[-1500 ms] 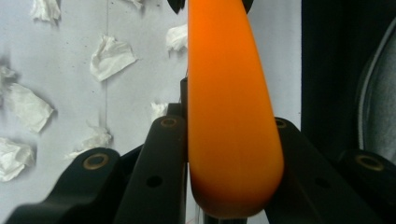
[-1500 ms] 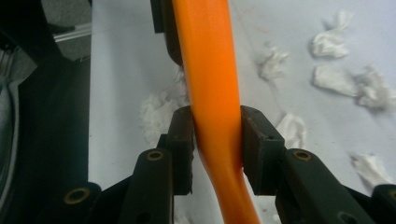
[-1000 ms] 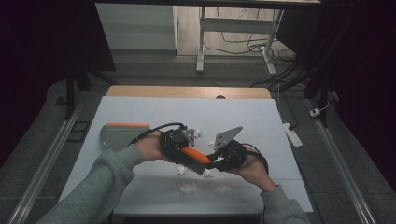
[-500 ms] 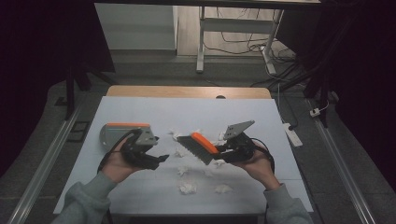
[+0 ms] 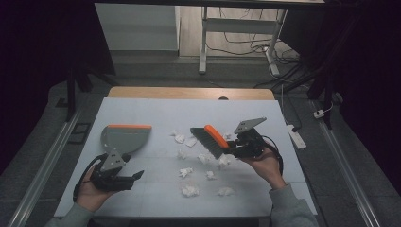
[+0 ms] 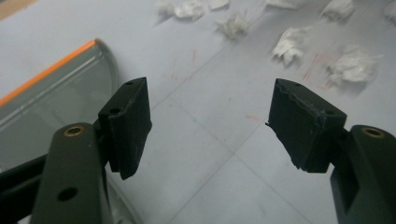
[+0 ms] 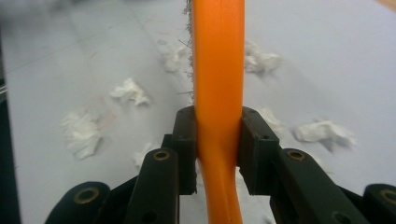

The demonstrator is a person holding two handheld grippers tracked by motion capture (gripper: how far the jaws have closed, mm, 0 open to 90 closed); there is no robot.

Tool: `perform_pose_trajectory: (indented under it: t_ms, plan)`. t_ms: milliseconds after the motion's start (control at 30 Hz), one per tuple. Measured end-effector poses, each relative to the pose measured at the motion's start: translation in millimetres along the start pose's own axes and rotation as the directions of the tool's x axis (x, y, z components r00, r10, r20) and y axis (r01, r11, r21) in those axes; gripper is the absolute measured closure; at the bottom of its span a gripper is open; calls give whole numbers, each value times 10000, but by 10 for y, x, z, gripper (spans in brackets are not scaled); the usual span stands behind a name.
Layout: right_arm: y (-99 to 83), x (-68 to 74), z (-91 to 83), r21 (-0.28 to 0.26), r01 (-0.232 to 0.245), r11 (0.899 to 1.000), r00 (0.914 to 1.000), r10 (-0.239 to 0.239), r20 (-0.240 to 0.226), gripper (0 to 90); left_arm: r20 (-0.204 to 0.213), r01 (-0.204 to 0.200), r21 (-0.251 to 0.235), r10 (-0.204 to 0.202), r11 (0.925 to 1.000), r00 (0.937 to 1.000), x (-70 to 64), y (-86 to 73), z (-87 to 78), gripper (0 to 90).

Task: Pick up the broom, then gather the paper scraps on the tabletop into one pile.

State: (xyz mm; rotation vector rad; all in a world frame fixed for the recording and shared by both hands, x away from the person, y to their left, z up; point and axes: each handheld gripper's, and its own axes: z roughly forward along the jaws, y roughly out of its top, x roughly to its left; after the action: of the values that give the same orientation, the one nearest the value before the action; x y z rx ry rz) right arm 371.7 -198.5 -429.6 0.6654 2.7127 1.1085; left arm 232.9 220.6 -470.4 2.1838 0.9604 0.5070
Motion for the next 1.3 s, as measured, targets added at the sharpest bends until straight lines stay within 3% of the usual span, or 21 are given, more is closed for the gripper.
perform_pose_trajectory:
  t_ms: [333,633,733,833,900,1000,1100,1233,1300]
  plan:
    - [-53,-107,-142,-481,-528,9974,9947,568,857,703,-47,344,0,-344,9994,9994,42,-43,85,297]
    - [-27,-311,-285,-540,-921,9943,9819,997,1611,702,200,829,-150,-826,9964,9964,102,-74,68,276]
    - [51,-461,-295,-57,-1100,9939,9750,1090,1938,702,263,701,23,-701,9975,9972,93,-85,94,273]
    - [155,-632,-240,941,-1214,9881,9625,940,2546,702,259,671,79,-673,9977,9974,76,-99,114,269]
    - [194,-764,-170,1541,-1402,9781,9563,934,2770,702,291,700,52,-701,9975,9971,78,-110,110,270]
    - [197,-932,-45,2435,-1790,9533,9446,973,3135,703,361,793,3,-792,9969,9962,87,-130,111,272]
    - [184,-1007,87,3385,-2075,9178,9359,855,3418,702,440,770,14,-770,9970,9961,92,-143,119,273]
    - [187,-1004,226,4196,-2020,8849,9375,507,3444,703,542,708,5,-707,9975,9960,89,-145,132,274]
    - [229,-978,282,4362,-1862,8804,9425,347,3324,703,575,679,33,-680,9977,9960,91,-142,141,275]
